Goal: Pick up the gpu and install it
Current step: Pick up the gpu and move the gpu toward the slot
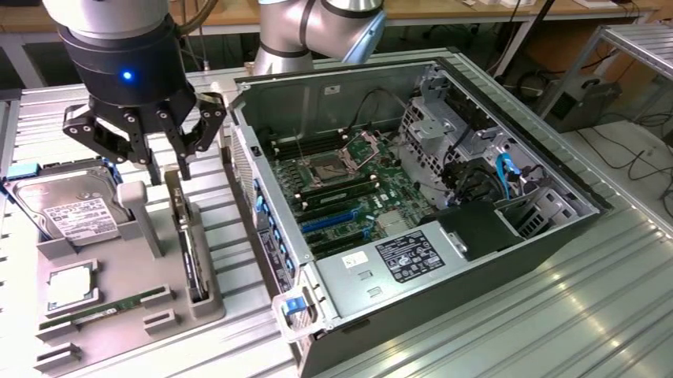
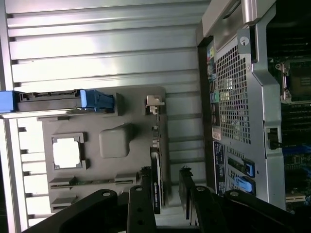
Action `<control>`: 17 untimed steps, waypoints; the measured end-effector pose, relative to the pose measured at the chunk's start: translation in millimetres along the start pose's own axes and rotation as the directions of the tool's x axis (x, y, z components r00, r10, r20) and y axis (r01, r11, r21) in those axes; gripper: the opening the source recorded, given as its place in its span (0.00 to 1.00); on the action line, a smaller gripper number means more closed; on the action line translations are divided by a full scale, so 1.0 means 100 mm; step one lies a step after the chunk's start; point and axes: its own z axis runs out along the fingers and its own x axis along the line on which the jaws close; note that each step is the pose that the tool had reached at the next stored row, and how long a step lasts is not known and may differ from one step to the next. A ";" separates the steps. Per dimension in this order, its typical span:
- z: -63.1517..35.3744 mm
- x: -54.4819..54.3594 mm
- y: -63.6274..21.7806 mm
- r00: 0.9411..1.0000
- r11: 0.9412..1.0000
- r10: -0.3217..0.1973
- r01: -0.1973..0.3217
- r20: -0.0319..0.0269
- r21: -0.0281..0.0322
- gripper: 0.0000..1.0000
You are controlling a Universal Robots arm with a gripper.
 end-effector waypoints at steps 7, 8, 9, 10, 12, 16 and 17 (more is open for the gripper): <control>0.144 0.00 -0.005 1.000 1.000 0.000 0.000 0.000 0.000 0.36; 0.163 0.00 -0.006 1.000 1.000 0.000 0.000 0.000 0.000 0.36; 0.182 0.00 -0.006 1.000 1.000 0.000 0.000 0.000 0.000 0.36; 0.200 0.01 -0.008 1.000 1.000 0.000 0.000 0.000 0.000 0.36; 0.236 0.00 -0.014 1.000 1.000 0.000 0.000 0.000 0.000 0.36; 0.307 0.00 -0.086 1.000 1.000 0.000 0.000 0.000 0.000 0.36; 0.324 0.00 -0.106 1.000 1.000 0.000 0.000 0.000 0.000 0.36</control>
